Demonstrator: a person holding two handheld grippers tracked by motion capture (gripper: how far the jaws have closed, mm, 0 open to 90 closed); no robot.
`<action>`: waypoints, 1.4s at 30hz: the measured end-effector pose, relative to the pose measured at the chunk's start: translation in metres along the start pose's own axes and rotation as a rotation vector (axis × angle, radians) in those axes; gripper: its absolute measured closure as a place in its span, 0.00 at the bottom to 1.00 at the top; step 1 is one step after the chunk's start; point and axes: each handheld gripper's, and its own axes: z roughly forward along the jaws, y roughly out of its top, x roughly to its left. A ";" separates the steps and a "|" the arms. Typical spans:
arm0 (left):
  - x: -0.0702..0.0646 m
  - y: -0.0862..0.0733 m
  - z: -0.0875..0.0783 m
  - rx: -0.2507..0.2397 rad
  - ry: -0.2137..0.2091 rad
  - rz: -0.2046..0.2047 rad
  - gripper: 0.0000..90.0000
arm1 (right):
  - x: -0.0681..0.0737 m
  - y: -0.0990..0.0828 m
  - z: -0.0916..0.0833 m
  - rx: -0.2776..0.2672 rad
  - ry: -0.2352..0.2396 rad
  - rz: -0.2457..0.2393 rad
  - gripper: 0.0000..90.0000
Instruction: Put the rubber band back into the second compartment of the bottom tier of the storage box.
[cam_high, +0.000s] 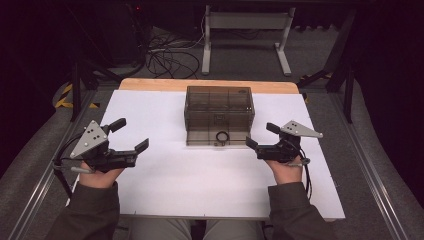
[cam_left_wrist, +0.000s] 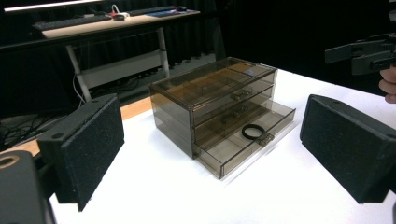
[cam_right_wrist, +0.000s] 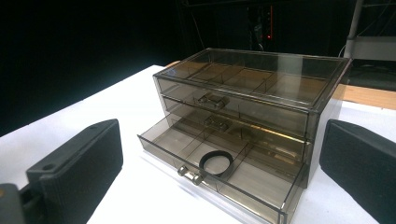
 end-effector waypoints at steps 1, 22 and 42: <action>0.000 0.000 0.000 0.001 0.000 0.000 0.08 | 0.000 0.000 -0.001 -0.002 0.000 0.000 0.00; 0.002 -0.001 -0.004 -0.004 0.008 -0.002 0.08 | -0.007 0.001 -0.022 -0.033 -0.012 0.018 0.00; 0.005 -0.003 -0.004 0.003 0.015 -0.007 0.08 | -0.020 0.004 -0.046 -0.095 -0.036 0.041 0.00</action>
